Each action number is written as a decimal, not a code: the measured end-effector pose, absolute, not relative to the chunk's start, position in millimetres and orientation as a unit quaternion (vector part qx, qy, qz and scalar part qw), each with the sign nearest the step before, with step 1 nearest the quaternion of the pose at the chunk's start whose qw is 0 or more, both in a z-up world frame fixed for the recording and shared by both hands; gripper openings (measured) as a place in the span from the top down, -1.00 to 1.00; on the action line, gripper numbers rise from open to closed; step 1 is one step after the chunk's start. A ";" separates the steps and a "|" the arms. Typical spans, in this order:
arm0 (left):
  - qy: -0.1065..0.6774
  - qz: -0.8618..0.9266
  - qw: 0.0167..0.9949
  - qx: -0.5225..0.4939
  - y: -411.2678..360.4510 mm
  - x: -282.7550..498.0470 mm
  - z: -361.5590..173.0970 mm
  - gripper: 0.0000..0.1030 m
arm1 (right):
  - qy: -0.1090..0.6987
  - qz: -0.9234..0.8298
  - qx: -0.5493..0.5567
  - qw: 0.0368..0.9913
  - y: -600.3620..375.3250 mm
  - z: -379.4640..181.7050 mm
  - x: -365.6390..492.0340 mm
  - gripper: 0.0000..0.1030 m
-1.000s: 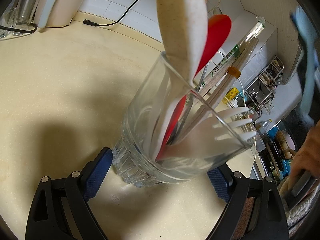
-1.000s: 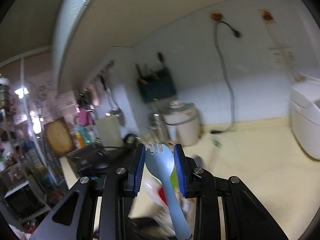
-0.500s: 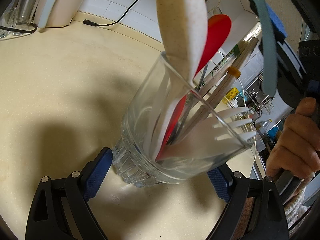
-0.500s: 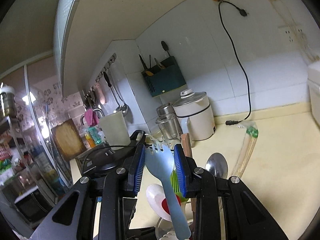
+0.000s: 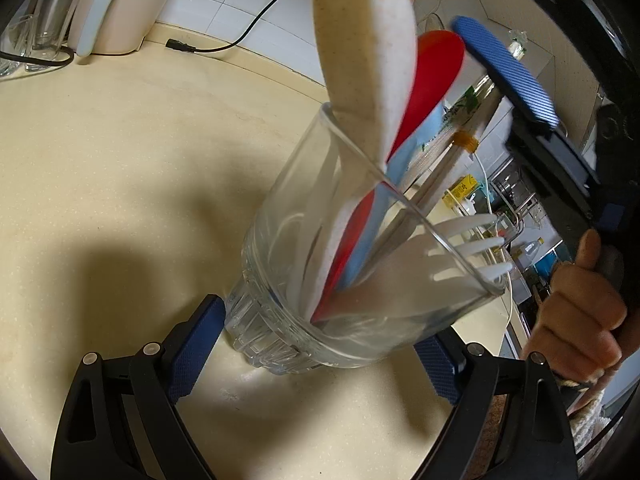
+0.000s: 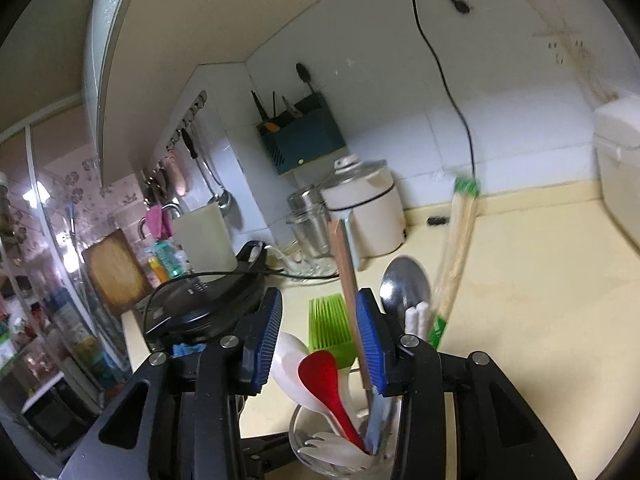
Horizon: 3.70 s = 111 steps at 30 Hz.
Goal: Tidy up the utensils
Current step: 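Open the right gripper and withdraw it from the glass, then lower the glass onto the counter with the left gripper and release it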
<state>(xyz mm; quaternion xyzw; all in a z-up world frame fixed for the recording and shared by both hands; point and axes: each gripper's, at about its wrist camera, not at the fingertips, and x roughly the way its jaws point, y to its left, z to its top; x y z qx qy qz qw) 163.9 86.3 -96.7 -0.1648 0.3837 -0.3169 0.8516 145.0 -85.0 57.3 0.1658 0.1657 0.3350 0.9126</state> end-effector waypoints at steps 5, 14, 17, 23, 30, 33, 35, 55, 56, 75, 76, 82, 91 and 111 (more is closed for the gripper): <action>0.384 -0.317 0.852 -0.165 86.2 163.8 -96.7 -0.78 | 0.145 0.303 0.133 0.932 -99.0 67.7 121.9 0.24; 0.384 -0.317 0.852 -0.165 86.2 163.8 -96.6 -0.78 | 0.214 0.202 0.115 0.949 -146.1 30.3 106.3 0.24; 0.384 -0.317 0.852 -0.165 86.2 163.8 -96.5 -0.78 | 0.252 0.186 0.133 0.940 -162.7 7.2 105.6 0.24; 0.384 -0.317 0.852 -0.165 86.2 163.9 -96.5 -0.78 | 0.280 0.170 0.157 0.932 -181.0 -9.9 102.9 0.24; 0.384 -0.317 0.852 -0.165 86.4 164.0 -96.4 -0.79 | 0.303 0.169 0.085 0.934 -148.5 -18.9 104.6 0.24; 0.384 -0.317 0.852 -0.165 86.5 164.0 -96.4 -0.79 | 0.313 0.175 0.068 0.931 -138.9 -22.0 105.1 0.24; 0.384 -0.317 0.851 -0.165 86.3 163.9 -96.4 -0.78 | 0.321 0.179 0.062 0.928 -135.0 -25.2 106.1 0.24; 0.390 -0.297 0.863 -0.124 68.1 163.3 -91.0 -0.78 | 0.334 0.207 0.054 0.918 -121.0 -26.4 102.4 0.24; 0.389 -0.297 0.863 -0.126 67.9 163.6 -90.3 -0.78 | 0.334 0.206 0.056 0.918 -121.3 -26.5 102.6 0.24; 0.387 -0.236 0.886 -0.097 58.6 112.5 -86.4 -0.79 | 0.352 0.168 0.064 0.919 -133.4 -34.1 111.9 0.24; 0.387 -0.231 0.887 -0.102 61.3 108.1 -87.5 -0.79 | 0.352 0.163 0.065 0.919 -135.0 -34.6 112.9 0.24; 0.362 -0.143 0.915 -0.108 76.1 68.1 -75.3 -0.79 | 0.360 0.133 0.077 0.920 -143.3 -38.2 115.6 0.24; 0.314 -0.029 0.949 0.006 54.7 29.6 -48.2 -0.79 | 0.335 0.139 0.068 0.929 -137.1 -32.3 94.4 0.24; 0.264 -0.011 0.963 0.062 17.9 34.6 -27.2 -0.79 | 0.304 0.122 0.093 0.940 -146.9 -18.1 65.3 0.24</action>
